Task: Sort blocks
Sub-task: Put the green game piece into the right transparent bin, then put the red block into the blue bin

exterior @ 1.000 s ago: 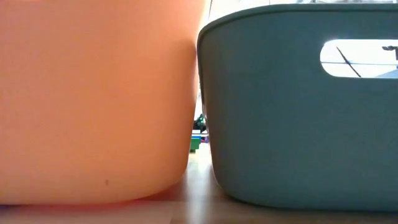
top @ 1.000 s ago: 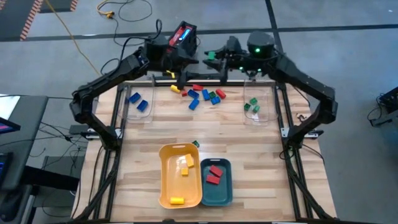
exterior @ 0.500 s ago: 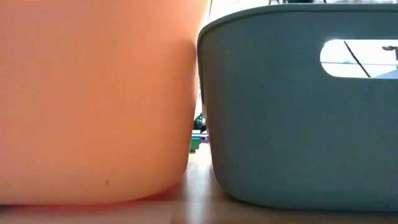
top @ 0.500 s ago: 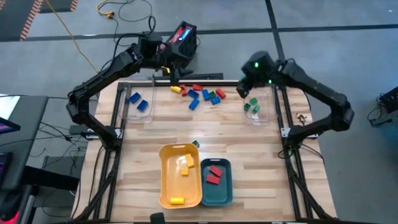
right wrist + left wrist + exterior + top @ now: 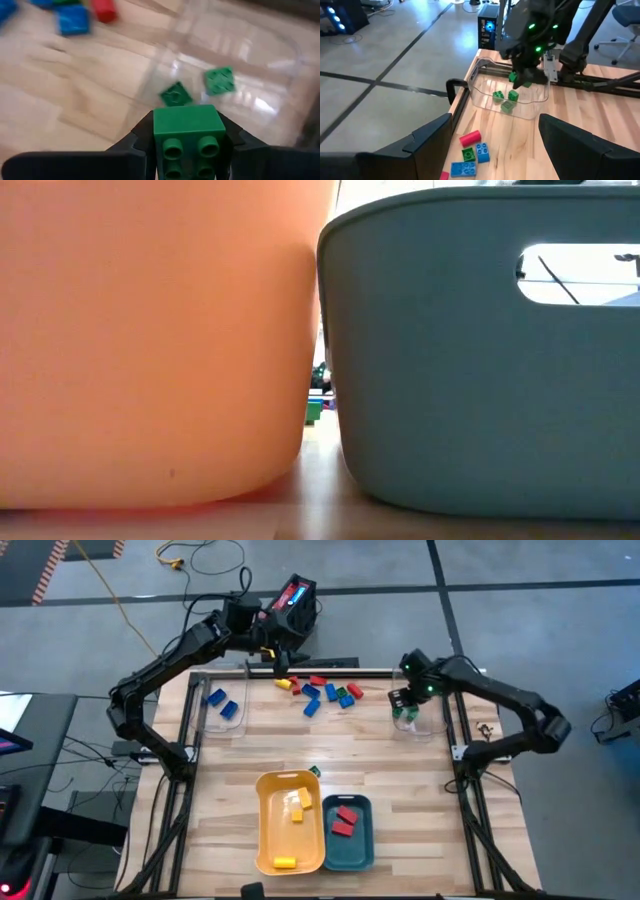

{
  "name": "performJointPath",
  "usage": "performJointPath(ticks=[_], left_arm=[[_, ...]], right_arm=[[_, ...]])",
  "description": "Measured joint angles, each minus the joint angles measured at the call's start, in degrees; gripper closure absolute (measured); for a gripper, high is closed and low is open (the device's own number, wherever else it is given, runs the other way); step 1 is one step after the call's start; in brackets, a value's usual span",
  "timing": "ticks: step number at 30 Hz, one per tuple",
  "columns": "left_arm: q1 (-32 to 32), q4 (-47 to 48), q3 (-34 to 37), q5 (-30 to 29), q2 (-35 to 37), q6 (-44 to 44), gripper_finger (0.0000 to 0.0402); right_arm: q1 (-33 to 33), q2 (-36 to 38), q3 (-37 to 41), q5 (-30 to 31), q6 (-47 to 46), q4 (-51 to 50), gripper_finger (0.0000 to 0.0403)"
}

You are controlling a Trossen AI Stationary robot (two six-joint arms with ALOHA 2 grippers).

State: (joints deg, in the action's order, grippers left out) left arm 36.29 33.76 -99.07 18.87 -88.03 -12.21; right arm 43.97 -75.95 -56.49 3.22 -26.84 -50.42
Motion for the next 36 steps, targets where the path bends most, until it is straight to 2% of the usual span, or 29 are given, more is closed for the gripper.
performJointPath(ticks=[6,12,19,23,26,29,32,36], left_arm=[[0.0,0.1,0.0,0.0,0.0,-0.7,0.0109],[0.1,3.1,0.0,0.0,0.0,-0.8,0.0109],[0.5,4.1,0.0,-0.1,0.0,-1.7,0.0109],[1.3,4.6,0.0,-0.1,0.0,-1.5,0.0109],[1.9,4.6,0.0,-0.1,0.0,-0.8,0.0109],[2.2,4.6,0.0,0.0,0.0,-0.6,0.0109],[2.3,4.6,0.0,0.0,0.0,-0.6,0.0109],[2.3,4.5,0.0,0.1,0.0,-0.2,0.0109]], right_arm=[[1.9,-6.2,0.1,-0.3,1.6,0.0,0.0217],[1.4,-8.8,0.1,-3.3,4.6,0.1,0.0190],[1.5,-2.1,-1.3,-3.4,4.8,-1.2,0.0176],[-0.1,2.2,-5.7,-3.0,3.7,-1.9,0.0178],[-4.0,2.7,-11.3,0.7,3.5,-1.4,0.0180],[-7.7,-0.7,-17.3,1.8,4.0,0.7,0.0182],[-10.1,-7.9,-23.4,1.6,5.8,0.5,0.0186],[-9.9,-19.0,-30.5,-2.9,9.1,0.0,0.0190]])
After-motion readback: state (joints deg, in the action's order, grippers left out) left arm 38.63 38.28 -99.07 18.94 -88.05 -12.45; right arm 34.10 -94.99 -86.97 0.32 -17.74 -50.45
